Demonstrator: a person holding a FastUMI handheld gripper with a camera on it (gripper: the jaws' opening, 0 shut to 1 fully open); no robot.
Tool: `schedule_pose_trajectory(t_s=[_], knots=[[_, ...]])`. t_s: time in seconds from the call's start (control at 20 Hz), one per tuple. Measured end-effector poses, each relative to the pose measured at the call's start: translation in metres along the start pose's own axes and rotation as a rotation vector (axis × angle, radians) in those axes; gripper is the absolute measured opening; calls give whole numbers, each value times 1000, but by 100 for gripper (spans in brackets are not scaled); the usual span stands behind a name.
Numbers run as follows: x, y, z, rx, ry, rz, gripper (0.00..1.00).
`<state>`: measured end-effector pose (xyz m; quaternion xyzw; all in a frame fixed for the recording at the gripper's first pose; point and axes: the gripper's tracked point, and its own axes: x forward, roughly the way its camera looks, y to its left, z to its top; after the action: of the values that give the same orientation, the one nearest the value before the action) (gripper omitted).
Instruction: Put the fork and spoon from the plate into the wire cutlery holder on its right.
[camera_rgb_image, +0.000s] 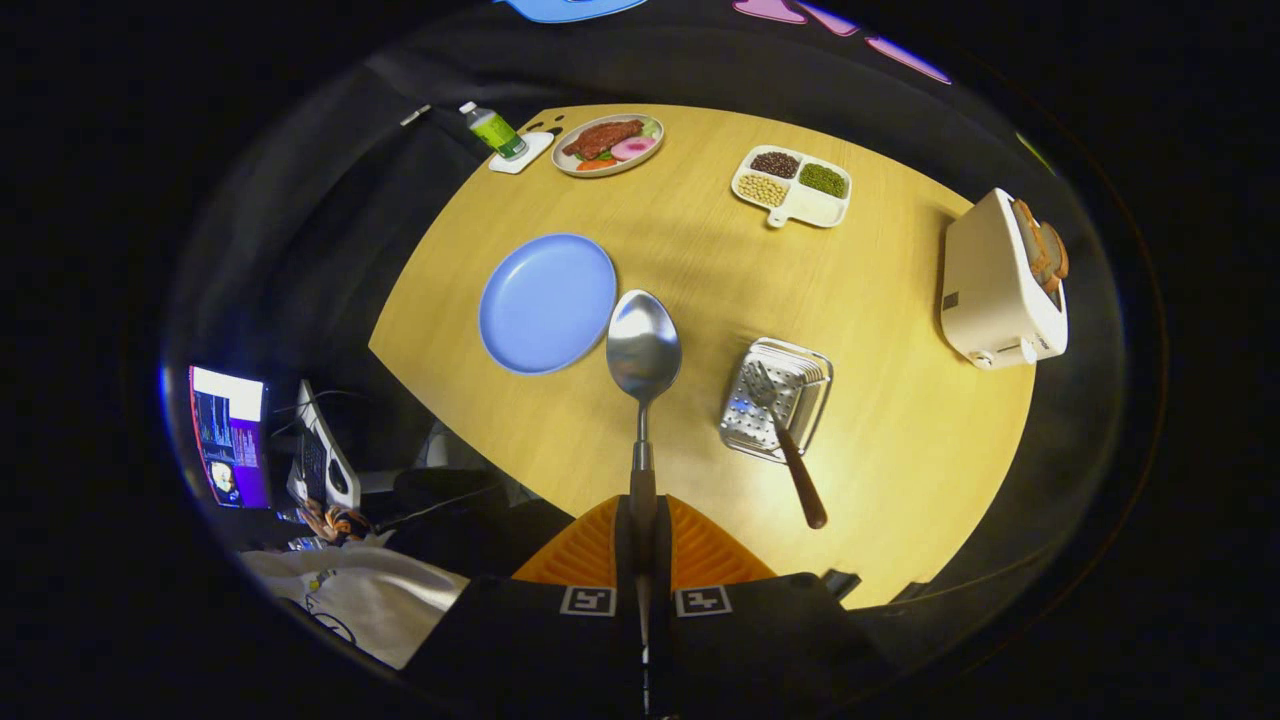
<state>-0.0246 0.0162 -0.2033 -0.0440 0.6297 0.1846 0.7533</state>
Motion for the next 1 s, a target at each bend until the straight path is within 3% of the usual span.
schedule_pose_trajectory(t_s=[0.45,0.8,1.0], knots=[[12,-73,-10,-63,266,-16,7],[44,-93,-7,-64,430,-1,7],[54,-96,-2,-28,453,6,10]])
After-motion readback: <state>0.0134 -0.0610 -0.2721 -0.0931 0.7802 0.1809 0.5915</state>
